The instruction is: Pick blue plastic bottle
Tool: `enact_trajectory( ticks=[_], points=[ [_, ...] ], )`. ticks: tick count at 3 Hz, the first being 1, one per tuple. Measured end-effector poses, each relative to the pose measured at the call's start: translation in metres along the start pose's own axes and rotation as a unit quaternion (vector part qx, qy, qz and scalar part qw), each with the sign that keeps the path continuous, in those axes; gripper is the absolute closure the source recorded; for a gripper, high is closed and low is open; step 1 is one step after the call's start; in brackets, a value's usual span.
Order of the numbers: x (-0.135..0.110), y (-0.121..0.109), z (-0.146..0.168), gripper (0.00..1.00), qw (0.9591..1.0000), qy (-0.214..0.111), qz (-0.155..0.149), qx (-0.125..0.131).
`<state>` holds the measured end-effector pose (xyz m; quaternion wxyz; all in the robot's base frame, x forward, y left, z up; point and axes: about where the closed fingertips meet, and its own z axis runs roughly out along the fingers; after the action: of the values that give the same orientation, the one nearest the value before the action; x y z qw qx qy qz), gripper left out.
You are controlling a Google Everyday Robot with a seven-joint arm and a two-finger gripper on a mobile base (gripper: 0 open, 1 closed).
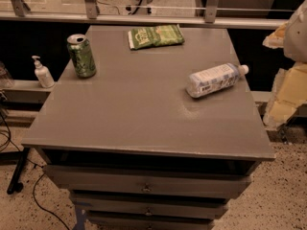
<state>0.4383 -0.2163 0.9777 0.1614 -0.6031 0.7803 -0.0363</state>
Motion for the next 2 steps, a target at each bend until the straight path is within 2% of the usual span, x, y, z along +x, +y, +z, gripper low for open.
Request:
enact_trajectory(
  ticks=[1,2],
  points=[
    [0.000,0.000,0.000,0.00,1.0000,0.000,0.000,0.000],
    [-0.001,-0.007,0.011,0.00,0.9994,-0.027,0.013,0.016]
  ],
)
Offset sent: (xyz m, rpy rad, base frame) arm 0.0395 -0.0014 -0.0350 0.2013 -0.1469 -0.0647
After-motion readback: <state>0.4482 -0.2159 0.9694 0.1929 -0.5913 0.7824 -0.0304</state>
